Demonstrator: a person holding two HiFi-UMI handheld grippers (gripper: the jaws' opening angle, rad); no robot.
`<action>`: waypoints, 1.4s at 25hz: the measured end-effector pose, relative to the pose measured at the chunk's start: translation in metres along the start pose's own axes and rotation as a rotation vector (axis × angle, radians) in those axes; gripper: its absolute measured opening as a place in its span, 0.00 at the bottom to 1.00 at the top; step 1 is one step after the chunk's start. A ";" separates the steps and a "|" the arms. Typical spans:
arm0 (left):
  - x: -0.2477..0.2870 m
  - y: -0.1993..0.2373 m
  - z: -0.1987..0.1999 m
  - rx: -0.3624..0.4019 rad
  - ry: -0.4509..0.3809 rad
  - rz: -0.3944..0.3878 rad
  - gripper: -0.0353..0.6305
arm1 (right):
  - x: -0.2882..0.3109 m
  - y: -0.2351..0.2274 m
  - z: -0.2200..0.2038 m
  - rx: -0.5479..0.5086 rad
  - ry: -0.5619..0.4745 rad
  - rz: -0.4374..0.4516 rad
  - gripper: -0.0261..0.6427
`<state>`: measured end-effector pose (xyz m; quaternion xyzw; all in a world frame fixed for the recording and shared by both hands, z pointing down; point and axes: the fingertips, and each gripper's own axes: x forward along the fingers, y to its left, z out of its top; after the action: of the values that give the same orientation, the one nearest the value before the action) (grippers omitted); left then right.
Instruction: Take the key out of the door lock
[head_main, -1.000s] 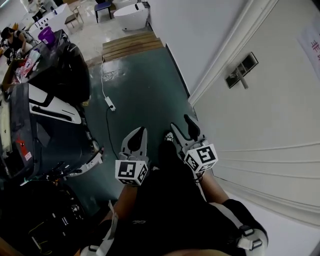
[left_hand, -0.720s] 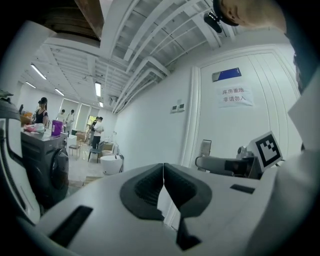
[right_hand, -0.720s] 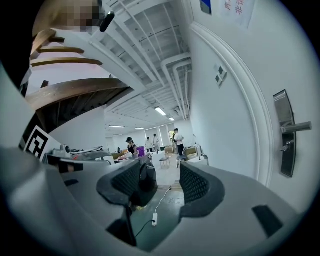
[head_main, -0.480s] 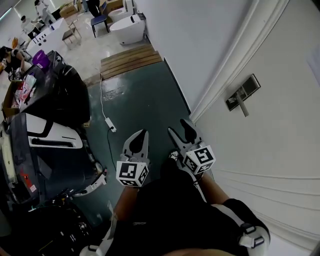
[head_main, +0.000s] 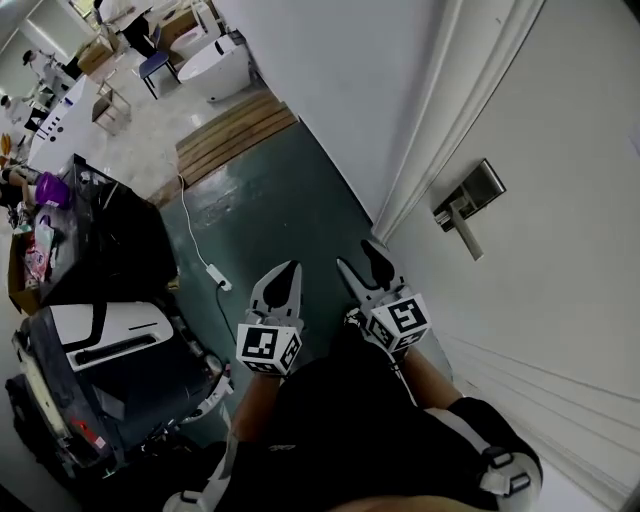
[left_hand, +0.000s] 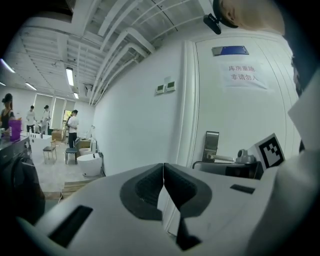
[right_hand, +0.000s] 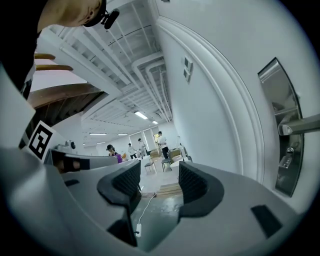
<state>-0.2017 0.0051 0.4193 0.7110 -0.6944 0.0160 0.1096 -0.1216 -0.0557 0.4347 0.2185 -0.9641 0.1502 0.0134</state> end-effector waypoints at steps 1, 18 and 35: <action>0.013 -0.001 -0.001 0.003 0.011 -0.008 0.09 | 0.001 -0.008 -0.001 0.007 -0.001 -0.007 0.40; 0.136 -0.047 -0.005 0.085 0.129 -0.287 0.09 | -0.013 -0.112 -0.015 0.142 -0.022 -0.263 0.38; 0.250 -0.075 -0.002 0.093 0.195 -0.816 0.09 | -0.006 -0.171 -0.017 0.226 -0.072 -0.737 0.38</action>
<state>-0.1180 -0.2399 0.4545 0.9271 -0.3407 0.0695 0.1398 -0.0441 -0.1950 0.4989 0.5556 -0.7981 0.2330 0.0085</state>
